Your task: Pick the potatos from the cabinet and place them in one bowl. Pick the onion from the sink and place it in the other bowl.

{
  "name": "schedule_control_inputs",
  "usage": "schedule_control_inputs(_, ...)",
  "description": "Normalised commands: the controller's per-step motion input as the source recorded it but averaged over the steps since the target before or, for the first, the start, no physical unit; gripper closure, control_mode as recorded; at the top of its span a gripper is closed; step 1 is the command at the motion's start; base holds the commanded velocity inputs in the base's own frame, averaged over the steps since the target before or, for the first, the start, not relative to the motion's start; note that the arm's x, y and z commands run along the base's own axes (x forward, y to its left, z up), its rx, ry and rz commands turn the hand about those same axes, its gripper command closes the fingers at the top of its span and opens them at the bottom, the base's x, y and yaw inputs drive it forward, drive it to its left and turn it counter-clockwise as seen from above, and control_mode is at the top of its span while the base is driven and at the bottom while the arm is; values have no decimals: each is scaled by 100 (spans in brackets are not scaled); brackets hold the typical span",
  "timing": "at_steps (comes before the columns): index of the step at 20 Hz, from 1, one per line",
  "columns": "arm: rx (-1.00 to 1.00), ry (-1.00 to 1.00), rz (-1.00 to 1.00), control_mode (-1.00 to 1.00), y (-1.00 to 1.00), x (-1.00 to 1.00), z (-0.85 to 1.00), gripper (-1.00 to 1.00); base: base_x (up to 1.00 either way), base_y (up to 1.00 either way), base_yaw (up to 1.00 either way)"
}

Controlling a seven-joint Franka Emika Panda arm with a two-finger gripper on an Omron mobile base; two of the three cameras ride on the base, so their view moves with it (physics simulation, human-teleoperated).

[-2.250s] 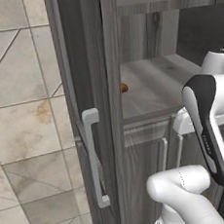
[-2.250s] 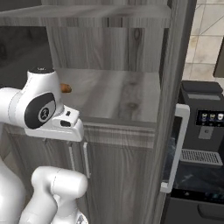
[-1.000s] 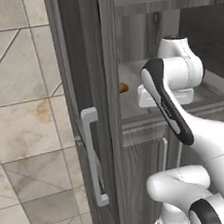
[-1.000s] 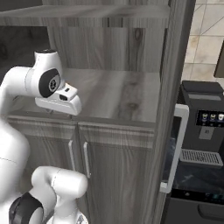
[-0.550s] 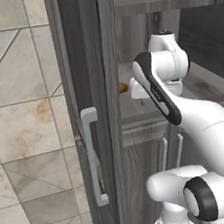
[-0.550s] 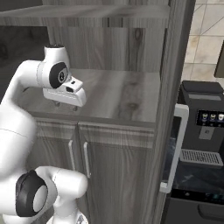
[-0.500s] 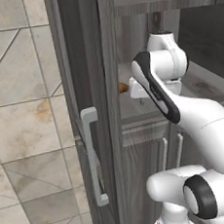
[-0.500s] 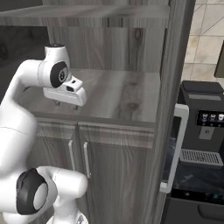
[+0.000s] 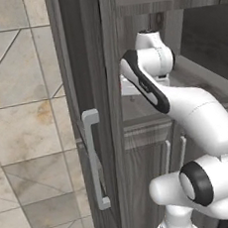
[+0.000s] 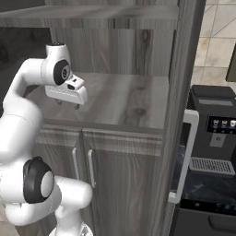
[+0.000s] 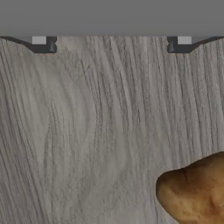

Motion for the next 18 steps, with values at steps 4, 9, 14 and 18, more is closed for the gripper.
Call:
schedule_control_inputs(4,-1,0,-1,-100,26,35,0,-100,0,0,0)
schedule_control_inputs(9,0,0,0,-100,29,23,0,-100,0,0,0)
schedule_control_inputs(14,-1,0,0,-100,29,26,0,-100,0,0,0)
schedule_control_inputs(18,0,0,0,-100,25,23,0,-100,0,0,0)
